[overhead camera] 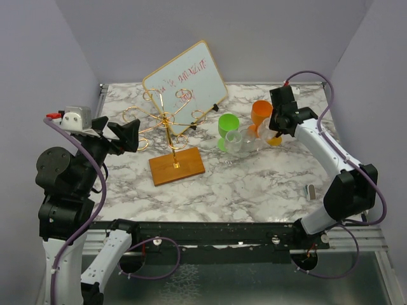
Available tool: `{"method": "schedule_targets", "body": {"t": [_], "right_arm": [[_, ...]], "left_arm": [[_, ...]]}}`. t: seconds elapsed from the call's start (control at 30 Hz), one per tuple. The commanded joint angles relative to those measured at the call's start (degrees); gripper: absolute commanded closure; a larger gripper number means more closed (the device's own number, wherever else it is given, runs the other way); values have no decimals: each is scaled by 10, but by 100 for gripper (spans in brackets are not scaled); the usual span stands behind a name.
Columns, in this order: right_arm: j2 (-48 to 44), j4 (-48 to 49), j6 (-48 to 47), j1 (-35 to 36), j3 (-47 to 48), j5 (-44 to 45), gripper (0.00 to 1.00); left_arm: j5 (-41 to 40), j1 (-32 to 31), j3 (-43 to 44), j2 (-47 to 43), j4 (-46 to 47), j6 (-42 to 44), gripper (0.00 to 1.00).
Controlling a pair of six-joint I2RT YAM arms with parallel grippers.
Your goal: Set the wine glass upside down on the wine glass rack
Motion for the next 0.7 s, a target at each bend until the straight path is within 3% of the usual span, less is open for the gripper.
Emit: {"method": "schedule_targets", "body": {"t": [0.0,0.47,0.67], "right_arm": [[-2,-41,5,1,12,8,98],[-179,-138,-9,2,-34,27,99],[-274,-176,11,2,10,-4,99]], "left_arm": [[52,-6,-2,-10,-2,18,1],[115,-7,19,8,-5,-56,1],[164,-7,40,17,-1,-127,1]]}}
